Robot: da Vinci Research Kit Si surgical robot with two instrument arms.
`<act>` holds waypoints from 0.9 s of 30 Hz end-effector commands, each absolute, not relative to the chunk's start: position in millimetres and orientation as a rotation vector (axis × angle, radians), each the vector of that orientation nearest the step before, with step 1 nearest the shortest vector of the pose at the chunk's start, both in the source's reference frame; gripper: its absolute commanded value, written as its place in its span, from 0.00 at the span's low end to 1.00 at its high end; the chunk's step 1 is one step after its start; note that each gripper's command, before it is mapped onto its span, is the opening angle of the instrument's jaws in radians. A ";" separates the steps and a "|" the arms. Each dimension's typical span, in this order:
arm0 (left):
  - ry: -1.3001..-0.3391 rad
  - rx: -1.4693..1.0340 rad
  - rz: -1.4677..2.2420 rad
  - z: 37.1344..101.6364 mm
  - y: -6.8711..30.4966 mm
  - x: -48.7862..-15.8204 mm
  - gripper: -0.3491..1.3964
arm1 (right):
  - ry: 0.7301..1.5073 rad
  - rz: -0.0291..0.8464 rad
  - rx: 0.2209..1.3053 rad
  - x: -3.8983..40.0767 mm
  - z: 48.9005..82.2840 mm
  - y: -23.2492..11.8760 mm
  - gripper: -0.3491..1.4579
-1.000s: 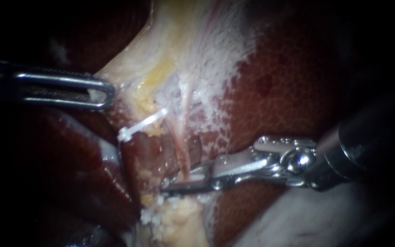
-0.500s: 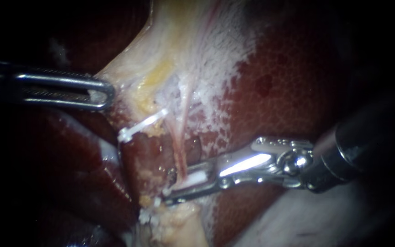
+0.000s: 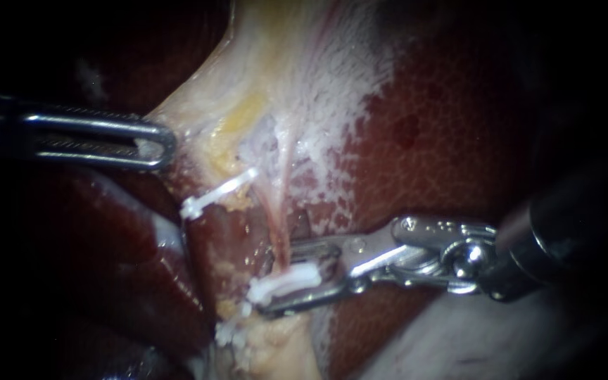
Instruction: Going back second clip right tube
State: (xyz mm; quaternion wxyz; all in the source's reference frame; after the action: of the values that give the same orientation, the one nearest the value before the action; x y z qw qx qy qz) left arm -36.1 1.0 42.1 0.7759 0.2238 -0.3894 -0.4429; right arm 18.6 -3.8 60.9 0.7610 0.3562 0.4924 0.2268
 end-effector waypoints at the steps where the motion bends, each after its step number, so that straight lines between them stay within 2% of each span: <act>1: -0.843 0.485 -0.958 42.1 1.0 -36.0 0.00 | 1.075 0.490 0.767 18.2 60.9 -3.7 0.52; 11: -0.844 0.485 -0.956 42.5 1.1 -35.8 0.00 | 1.090 0.491 0.720 14.3 59.7 -2.3 0.52; 19: -0.844 0.484 -0.954 43.3 1.0 -35.6 0.00 | 1.137 0.375 0.640 11.3 58.0 -0.9 0.52; 27: -0.844 0.484 -0.954 43.3 1.0 -35.6 0.00 | 1.156 0.330 0.598 8.9 56.9 -0.3 0.52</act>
State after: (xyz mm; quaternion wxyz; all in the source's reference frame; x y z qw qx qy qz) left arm -35.6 1.0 43.3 0.7768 0.2235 -0.3902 -0.4409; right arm 8.8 -0.2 56.7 0.7837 0.2735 0.5373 0.1498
